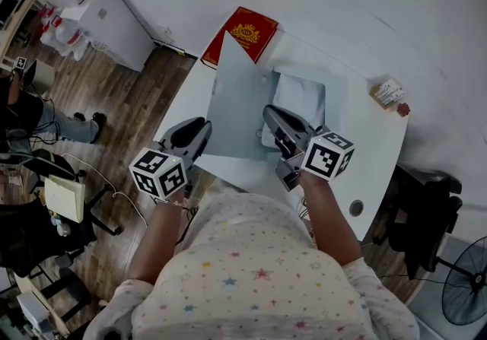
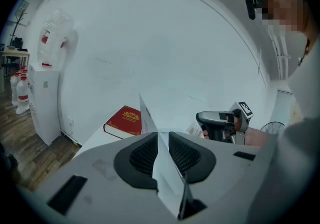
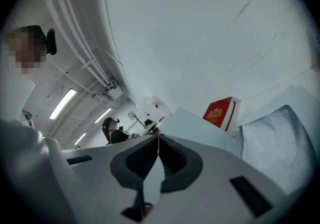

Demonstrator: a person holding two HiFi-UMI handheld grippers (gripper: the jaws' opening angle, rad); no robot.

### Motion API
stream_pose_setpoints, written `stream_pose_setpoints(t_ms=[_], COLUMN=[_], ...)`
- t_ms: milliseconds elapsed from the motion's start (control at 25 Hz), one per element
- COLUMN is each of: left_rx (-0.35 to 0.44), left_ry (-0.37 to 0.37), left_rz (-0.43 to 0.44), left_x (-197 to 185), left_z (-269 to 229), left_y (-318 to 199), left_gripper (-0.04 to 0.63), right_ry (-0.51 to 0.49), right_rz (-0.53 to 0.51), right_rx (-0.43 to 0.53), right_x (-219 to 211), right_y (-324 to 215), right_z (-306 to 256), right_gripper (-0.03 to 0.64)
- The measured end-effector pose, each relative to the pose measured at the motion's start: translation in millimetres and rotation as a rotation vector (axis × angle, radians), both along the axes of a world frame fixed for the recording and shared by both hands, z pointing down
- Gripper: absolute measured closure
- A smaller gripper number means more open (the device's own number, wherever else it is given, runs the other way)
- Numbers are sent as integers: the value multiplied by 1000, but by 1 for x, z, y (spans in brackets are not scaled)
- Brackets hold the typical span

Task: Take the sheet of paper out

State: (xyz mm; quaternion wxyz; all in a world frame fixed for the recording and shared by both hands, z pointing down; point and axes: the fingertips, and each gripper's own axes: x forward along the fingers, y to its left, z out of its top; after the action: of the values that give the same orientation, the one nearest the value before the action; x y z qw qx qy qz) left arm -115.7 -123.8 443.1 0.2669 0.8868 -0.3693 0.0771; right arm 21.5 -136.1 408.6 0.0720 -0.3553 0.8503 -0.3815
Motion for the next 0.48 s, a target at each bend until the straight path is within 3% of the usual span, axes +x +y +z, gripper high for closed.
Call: stream_pose_setpoints(t_ms=[120,480], left_rx=[-30,-80], left_ry=[-18,42], left_rz=[7,-53], left_x=[-3,-24], left_z=[12,31], left_y=[1,-7], left_gripper=[534,554], right_ry=[4,35], right_rz=[8,51], right_rx=[-3,-39], right_x=[4,27], right_y=[1,10], right_z=[2,15], right_gripper=[612,612])
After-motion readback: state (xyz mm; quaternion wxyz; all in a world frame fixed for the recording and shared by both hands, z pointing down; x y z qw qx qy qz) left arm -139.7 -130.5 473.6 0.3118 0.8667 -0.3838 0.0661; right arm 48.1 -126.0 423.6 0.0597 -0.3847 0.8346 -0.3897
